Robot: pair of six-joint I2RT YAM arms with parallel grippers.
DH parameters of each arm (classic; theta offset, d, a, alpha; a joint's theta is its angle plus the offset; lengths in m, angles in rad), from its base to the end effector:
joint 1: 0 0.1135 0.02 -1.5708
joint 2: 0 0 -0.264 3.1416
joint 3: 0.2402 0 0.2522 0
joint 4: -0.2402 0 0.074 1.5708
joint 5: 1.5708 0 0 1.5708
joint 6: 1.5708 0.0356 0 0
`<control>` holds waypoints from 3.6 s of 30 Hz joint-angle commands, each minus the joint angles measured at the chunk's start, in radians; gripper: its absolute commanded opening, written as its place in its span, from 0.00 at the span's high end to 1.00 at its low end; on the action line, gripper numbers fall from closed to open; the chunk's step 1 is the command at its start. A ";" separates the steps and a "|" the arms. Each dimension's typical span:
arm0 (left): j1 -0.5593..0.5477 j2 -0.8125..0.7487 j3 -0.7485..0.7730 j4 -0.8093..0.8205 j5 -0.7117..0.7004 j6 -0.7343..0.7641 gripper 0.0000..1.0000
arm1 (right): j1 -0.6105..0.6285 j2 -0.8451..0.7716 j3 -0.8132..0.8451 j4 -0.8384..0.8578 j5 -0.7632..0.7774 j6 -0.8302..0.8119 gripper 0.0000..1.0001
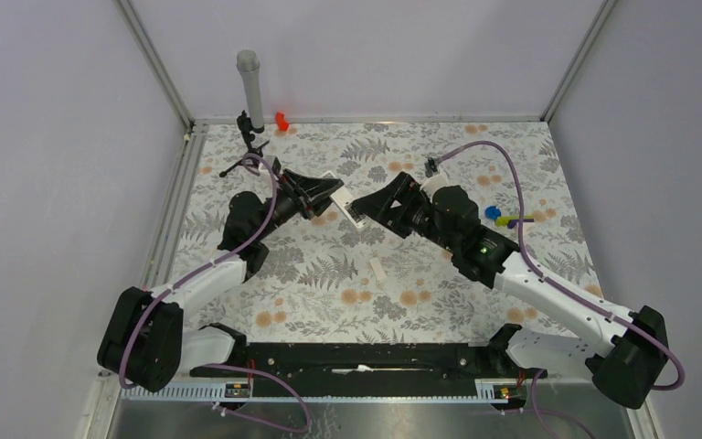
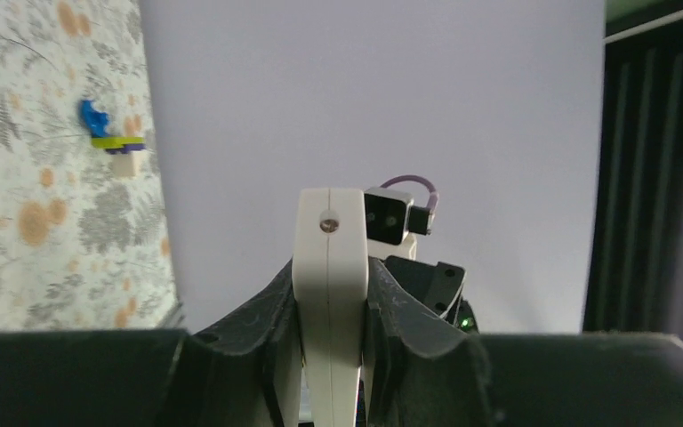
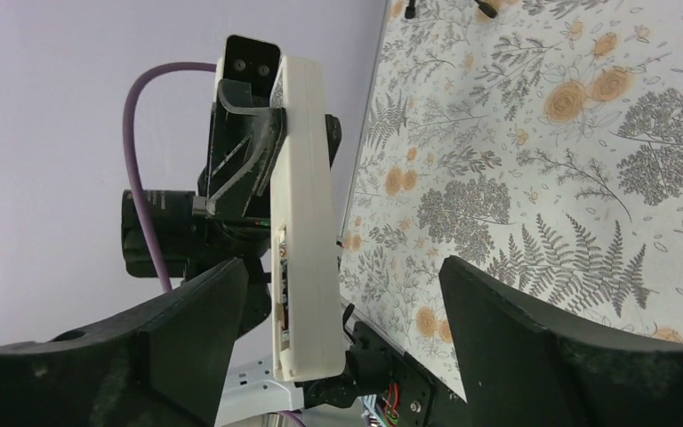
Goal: Load the batteries into the remote control
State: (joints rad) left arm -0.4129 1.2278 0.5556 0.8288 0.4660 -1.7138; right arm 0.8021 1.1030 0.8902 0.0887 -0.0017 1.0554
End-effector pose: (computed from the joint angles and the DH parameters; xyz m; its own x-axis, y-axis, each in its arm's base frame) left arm 0.2361 -0.1209 0.2730 -0.7776 -0.6247 0.0714 0.0324 -0.1532 -0.9877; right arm 0.1820 0.1882 0.3425 -0.6689 0.5600 -0.4889 -0.2800 0.4195 0.8635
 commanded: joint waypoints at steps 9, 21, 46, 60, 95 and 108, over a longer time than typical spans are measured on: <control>0.051 -0.039 0.109 -0.162 0.226 0.390 1.00 | -0.032 0.024 -0.069 0.277 -0.236 -0.049 0.17; 0.058 -0.051 0.100 -0.133 0.221 0.390 1.00 | -0.033 0.038 -0.096 0.186 -0.232 -0.143 0.46; 0.250 -0.359 0.032 -0.672 -0.017 0.617 1.00 | 0.019 0.577 0.248 -0.700 0.101 -0.738 0.19; 0.296 -0.313 -0.001 -0.600 0.028 0.606 1.00 | 0.069 0.732 0.376 -0.771 0.057 -0.781 0.33; 0.316 -0.315 0.004 -0.629 0.018 0.642 1.00 | 0.065 0.864 0.448 -0.811 0.034 -0.737 0.50; 0.319 -0.304 0.001 -0.618 0.024 0.638 1.00 | 0.062 0.867 0.456 -0.797 0.053 -0.709 0.65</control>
State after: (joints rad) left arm -0.1028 0.9192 0.5480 0.1295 0.4744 -1.0725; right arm 0.8692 1.9541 1.3201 -0.7200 0.0303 0.3260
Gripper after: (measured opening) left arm 0.249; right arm 0.392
